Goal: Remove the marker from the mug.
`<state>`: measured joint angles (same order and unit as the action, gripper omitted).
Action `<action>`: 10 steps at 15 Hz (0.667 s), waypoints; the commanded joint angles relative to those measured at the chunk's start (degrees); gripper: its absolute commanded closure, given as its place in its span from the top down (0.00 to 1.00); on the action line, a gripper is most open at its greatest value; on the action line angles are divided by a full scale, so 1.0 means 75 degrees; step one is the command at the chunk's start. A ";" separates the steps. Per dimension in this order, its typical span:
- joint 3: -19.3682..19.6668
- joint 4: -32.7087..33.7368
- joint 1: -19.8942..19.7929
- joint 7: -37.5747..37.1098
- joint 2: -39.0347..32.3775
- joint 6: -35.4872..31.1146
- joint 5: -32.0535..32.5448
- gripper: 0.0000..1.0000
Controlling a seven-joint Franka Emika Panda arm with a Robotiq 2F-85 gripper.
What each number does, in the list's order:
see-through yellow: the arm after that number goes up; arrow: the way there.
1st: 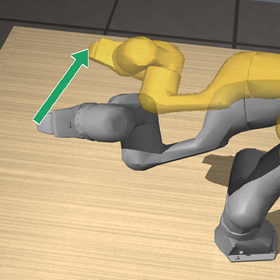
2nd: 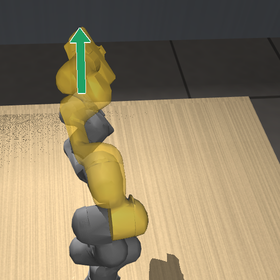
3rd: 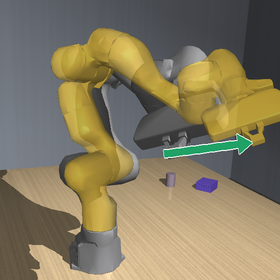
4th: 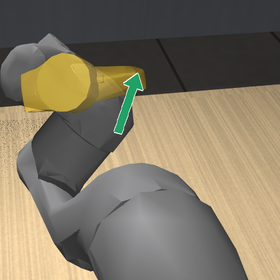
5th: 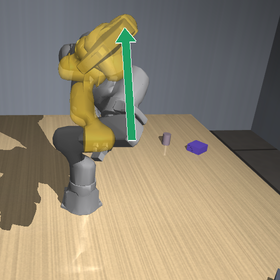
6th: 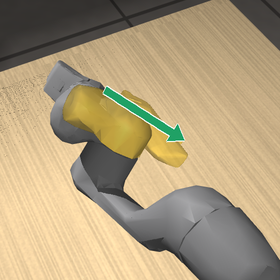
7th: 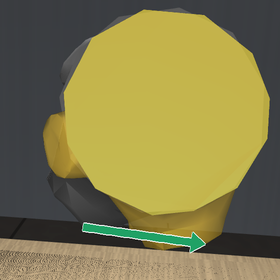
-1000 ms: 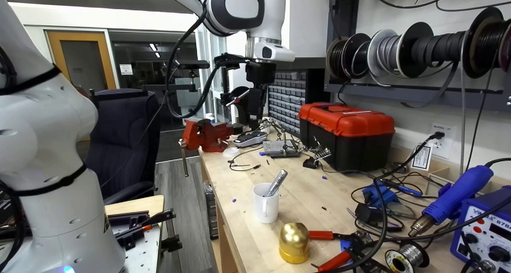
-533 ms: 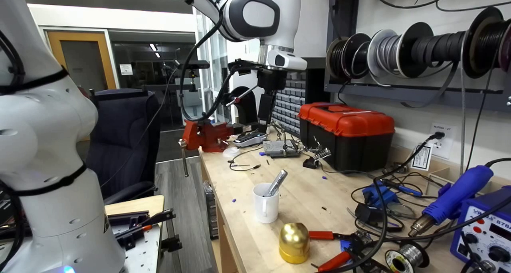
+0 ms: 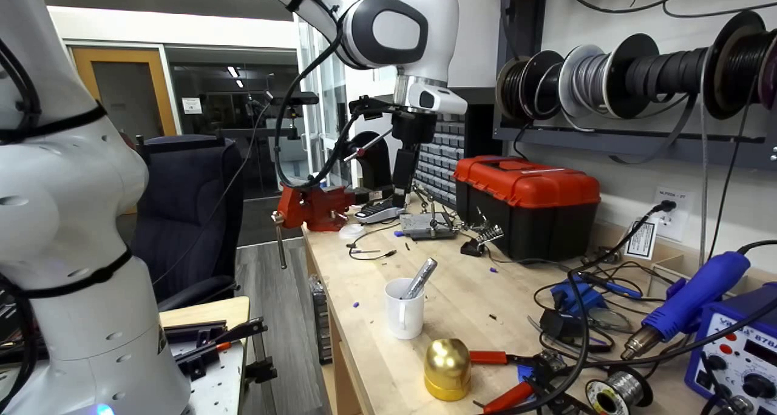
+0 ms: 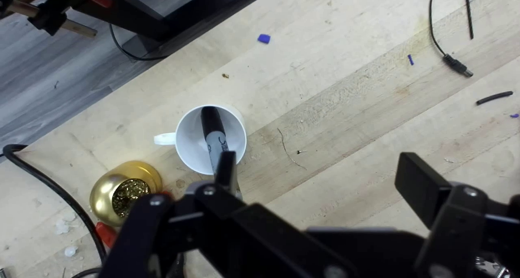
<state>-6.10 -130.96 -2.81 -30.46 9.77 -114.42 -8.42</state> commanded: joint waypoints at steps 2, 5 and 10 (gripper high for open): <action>0.0246 -0.0122 0.0046 -0.0086 -0.0227 -0.0398 0.0066 1.00; 0.0354 -0.0240 0.0035 -0.0110 -0.0354 -0.0795 0.0188 1.00; 0.0469 -0.0119 0.0042 -0.0188 -0.0707 -0.1030 0.0452 1.00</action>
<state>-3.37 -132.02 -2.86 -30.46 5.59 -120.31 -6.85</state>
